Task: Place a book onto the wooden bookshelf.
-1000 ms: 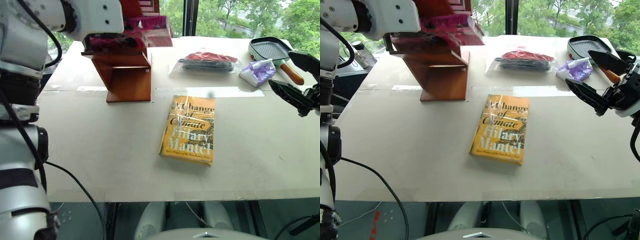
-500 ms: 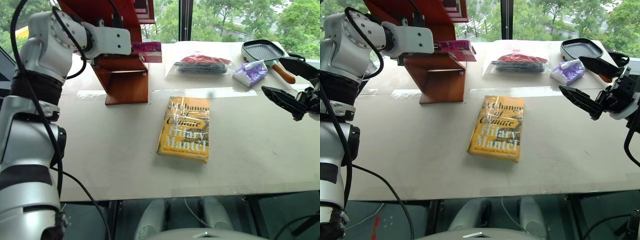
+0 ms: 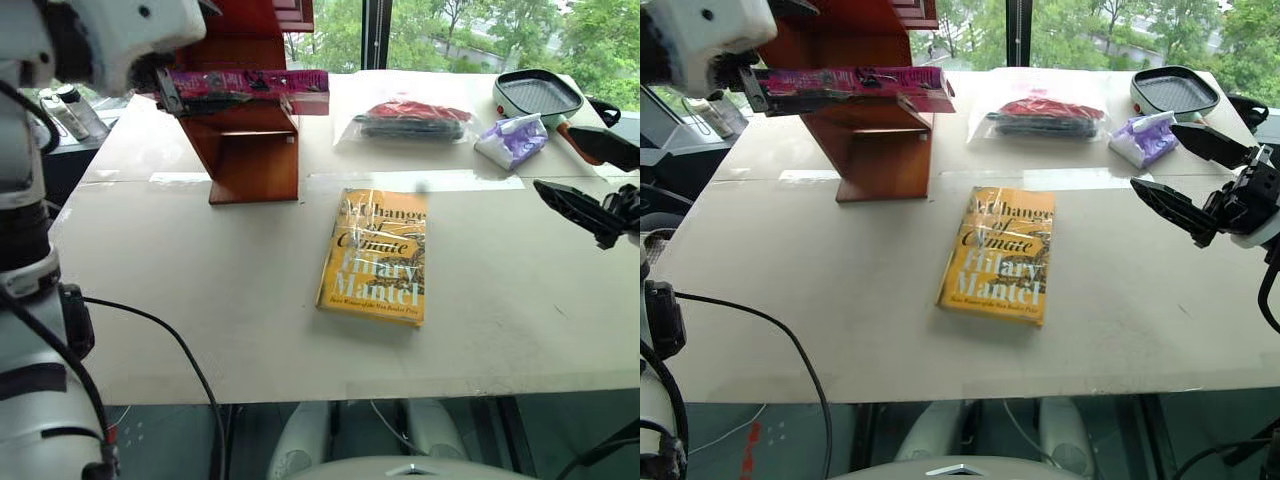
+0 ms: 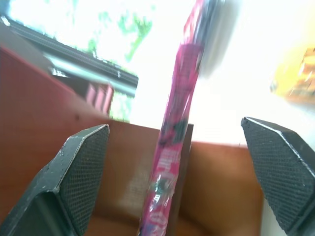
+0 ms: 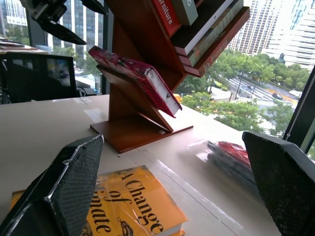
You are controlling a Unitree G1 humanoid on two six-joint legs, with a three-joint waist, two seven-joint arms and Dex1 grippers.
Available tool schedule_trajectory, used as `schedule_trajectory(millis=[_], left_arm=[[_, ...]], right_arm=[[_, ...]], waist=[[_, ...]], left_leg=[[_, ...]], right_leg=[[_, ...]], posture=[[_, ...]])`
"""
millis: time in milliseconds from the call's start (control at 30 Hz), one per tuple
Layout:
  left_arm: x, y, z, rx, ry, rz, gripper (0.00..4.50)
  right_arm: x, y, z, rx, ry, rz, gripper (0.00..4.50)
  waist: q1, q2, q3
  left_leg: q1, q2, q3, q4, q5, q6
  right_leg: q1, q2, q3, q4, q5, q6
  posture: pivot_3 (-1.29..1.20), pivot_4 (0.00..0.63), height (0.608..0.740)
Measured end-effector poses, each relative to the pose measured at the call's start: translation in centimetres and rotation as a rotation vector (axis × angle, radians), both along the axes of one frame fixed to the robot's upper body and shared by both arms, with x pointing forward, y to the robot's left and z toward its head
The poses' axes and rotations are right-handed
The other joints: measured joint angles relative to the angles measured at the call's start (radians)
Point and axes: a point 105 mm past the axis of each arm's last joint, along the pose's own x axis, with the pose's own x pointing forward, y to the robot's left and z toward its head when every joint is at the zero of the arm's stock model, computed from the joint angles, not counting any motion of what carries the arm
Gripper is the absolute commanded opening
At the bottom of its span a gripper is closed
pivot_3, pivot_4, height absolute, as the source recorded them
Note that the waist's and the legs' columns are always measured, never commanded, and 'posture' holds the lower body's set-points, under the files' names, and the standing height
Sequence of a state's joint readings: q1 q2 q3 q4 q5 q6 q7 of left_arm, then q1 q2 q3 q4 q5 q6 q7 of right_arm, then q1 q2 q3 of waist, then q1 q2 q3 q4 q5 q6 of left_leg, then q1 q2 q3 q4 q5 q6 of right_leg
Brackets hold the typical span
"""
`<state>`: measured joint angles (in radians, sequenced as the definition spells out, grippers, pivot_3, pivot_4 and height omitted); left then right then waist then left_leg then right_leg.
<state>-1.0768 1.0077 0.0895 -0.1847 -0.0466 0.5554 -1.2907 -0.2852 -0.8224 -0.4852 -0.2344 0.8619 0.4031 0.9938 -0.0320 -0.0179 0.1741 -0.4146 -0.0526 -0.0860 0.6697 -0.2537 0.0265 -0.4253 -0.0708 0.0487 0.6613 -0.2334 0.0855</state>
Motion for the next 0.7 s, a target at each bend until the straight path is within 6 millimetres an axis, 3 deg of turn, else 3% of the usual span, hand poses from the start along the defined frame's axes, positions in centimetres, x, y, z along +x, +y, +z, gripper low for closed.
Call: schedule_trajectory(millis=[100, 200, 300, 433, 567, 700], left_arm=[[-2.5, -2.7, -1.3, -0.206, 0.13, -0.145, 4.43], [-3.9, -5.7, -6.2, -0.377, 0.384, -0.261, 4.43], [-4.0, -6.6, -11.7, -0.523, 0.575, -0.235, 4.43], [-2.8, -5.9, -16.2, -0.662, 0.555, -0.121, 4.43], [-1.7, -2.9, -21.3, -0.725, 0.541, 0.017, 4.43], [-2.7, -0.4, -24.3, -0.675, 0.581, 0.062, 4.43]], right_arm=[[0.4, -0.3, -0.1, -0.003, 0.019, 0.008, 4.5], [0.6, -0.2, 0.1, 0.006, 0.021, 0.019, 4.5], [0.5, -0.2, -0.7, 0.034, 0.052, 0.021, 4.5], [0.3, -0.1, -2.0, 0.05, 0.09, 0.008, 4.5], [-0.9, 0.8, -4.0, 0.001, 0.137, -0.017, 4.5], [-1.9, -0.4, -7.6, -0.072, 0.263, -0.089, 4.5]], waist=[[0.0, 0.001, 0.001], [-0.003, 0.001, 0.001], [-0.009, 0.001, 0.001], [-0.002, 0.001, 0.001], [0.017, 0.002, 0.0], [0.036, 0.002, 0.0]], left_leg=[[0.01, 0.0, -0.002, 0.0, -0.001, 0.001], [0.017, 0.001, -0.002, -0.001, -0.001, 0.001], [0.018, 0.001, -0.001, -0.001, -0.001, 0.001], [0.018, 0.001, 0.001, -0.002, 0.0, 0.0], [0.018, 0.001, 0.001, -0.003, -0.001, 0.0], [0.017, 0.0, 0.001, -0.003, -0.001, 0.001]], right_leg=[[0.013, 0.0, -0.003, -0.001, 0.0, 0.0], [0.019, 0.0, -0.003, -0.002, 0.0, 0.0], [0.018, 0.001, -0.001, -0.001, 0.0, 0.0], [0.017, 0.0, 0.002, -0.001, 0.0, -0.001], [0.016, 0.0, 0.003, -0.003, 0.0, -0.001], [0.017, -0.002, 0.002, -0.005, 0.0, -0.001]], posture=[[0.0, 0.15, 0.74], [0.0, 0.15, 0.74], [0.0, 0.15, 0.74], [0.0, 0.15, 0.74], [0.0, 0.15, 0.74], [0.0, 0.15, 0.74]])
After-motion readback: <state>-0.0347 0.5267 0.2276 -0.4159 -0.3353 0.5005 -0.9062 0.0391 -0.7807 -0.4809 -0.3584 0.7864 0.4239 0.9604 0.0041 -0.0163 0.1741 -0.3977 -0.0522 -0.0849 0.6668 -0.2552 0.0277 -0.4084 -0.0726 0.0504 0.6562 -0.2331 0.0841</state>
